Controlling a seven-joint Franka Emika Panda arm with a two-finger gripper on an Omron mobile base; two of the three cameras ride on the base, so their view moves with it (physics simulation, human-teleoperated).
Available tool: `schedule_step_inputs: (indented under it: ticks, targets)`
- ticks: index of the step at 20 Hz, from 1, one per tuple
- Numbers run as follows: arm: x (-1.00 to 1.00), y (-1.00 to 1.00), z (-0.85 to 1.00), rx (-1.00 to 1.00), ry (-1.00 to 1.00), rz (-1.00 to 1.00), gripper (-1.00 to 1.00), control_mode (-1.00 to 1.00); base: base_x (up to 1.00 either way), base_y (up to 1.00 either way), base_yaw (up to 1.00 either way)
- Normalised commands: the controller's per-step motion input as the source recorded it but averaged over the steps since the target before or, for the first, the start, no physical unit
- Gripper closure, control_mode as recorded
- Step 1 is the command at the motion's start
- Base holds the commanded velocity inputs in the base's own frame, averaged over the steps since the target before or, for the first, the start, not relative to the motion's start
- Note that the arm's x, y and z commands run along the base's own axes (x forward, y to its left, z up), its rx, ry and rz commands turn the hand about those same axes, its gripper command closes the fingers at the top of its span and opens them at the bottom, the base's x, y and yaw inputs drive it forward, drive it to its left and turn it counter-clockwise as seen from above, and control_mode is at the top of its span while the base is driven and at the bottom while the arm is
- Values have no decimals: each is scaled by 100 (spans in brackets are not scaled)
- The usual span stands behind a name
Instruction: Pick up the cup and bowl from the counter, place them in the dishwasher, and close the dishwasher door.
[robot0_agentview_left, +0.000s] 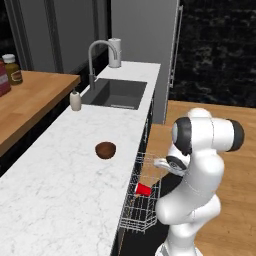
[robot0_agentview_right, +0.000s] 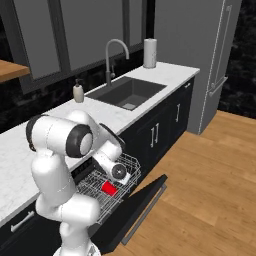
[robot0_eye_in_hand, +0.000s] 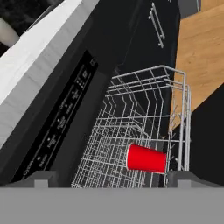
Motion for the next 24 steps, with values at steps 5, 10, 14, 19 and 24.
schedule_step_inputs:
  ticks: [5, 10, 14, 19, 24]
  targets:
    - [-10, -34, 100, 11, 13, 0, -100, -100, 0, 0, 0]
    - [0, -1, 100, 7, 17, 0, -100, -100, 0, 0, 0]
    - [0, 18, 100, 3, 21, 0, -100, -100, 0, 0, 0]
    - [0, 29, 83, 0, 28, 4, -100, -100, 0, 0, 0]
    - [5, 50, 31, 0, 16, 7, -100, -100, 0, 0, 0]
